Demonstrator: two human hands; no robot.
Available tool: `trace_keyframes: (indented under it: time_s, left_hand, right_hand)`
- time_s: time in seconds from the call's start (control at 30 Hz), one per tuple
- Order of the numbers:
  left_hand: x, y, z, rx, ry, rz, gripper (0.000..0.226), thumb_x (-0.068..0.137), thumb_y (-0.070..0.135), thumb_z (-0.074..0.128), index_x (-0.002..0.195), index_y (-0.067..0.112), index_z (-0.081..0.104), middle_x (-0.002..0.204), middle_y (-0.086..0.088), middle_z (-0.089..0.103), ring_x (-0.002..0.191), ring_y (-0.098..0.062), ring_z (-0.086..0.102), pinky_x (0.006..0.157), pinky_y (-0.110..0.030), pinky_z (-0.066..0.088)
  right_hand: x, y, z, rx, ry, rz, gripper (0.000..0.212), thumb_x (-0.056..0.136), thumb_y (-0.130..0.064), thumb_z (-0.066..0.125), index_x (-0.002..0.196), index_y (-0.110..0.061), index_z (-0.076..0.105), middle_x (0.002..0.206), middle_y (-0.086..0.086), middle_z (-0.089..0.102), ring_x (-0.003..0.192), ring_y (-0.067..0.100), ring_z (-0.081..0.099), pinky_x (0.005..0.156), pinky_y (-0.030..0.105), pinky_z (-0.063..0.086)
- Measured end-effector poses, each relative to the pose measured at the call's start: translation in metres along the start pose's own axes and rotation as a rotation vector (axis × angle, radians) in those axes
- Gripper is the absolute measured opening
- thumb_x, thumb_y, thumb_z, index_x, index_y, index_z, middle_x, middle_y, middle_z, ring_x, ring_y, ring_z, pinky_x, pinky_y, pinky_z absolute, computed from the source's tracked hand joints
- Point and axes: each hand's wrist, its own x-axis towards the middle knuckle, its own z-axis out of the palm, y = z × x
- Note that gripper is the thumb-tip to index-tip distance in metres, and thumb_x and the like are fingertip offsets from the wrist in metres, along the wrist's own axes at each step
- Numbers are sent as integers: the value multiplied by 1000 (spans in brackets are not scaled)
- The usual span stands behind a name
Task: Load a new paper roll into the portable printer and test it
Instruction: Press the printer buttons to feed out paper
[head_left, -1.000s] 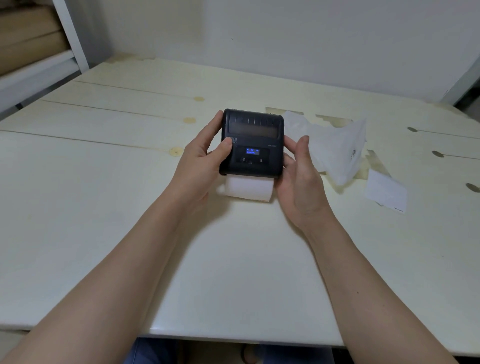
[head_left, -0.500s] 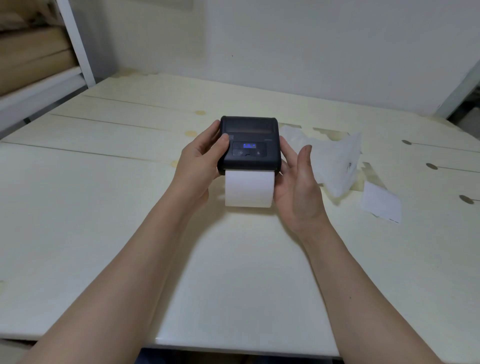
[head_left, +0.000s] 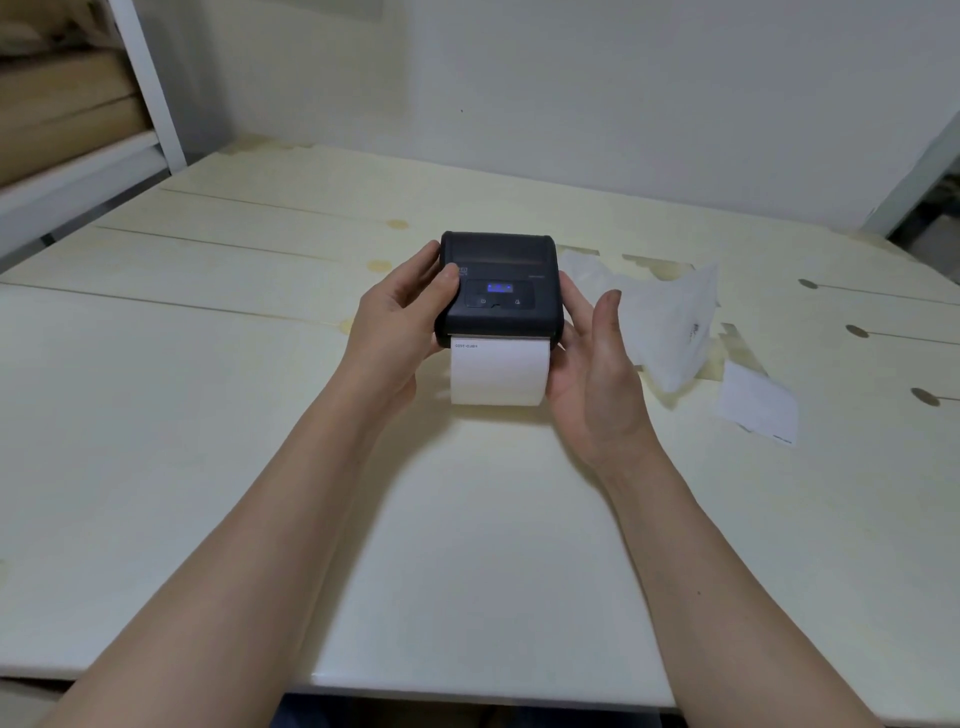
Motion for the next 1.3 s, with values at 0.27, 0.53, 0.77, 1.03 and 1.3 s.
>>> trace_keyframes:
  time_s: [0.27,0.53,0.77,1.03,1.3]
  left_hand:
    - [4,-5,-8,-30,129,-116,59,92,21,68,146,15,45,134,0,61,107,-21,70,83,-29,60]
    - [6,-11,-16,-20,200,-199,61,90,19,70,146,15,45,130,-5,65,105,-24,71,78,-34,60]
    - [-4,-17,-16,160,143,-89,45,92,13,63,136,20,56,129,9,60,123,-19,60,103,-45,50]
    - [-8,-20,-17,415,66,29,44,92,23,52,136,28,57,133,14,62,125,-10,57,106,-37,46]
    - [-10,-22,-19,419,83,27,43,99,15,50,141,22,51,141,12,54,126,-4,52,102,-24,41]
  right_hand:
    - [-4,4,0,-278,-8,39,37,100,-53,26,101,-47,62,97,-13,76,99,7,71,89,31,55]
    - [-10,11,-6,-501,97,110,49,96,-56,41,131,-22,49,105,9,73,66,16,68,53,29,48]
    - [-18,6,-3,-561,196,89,23,101,-42,42,93,-32,60,70,-3,71,40,11,51,41,27,38]
    - [-19,9,-1,-643,253,77,19,97,-32,48,103,-28,66,71,2,70,45,12,53,48,25,39]
    - [-19,8,-6,-674,265,67,26,98,-26,48,113,-22,68,71,-5,70,47,8,49,50,23,38]
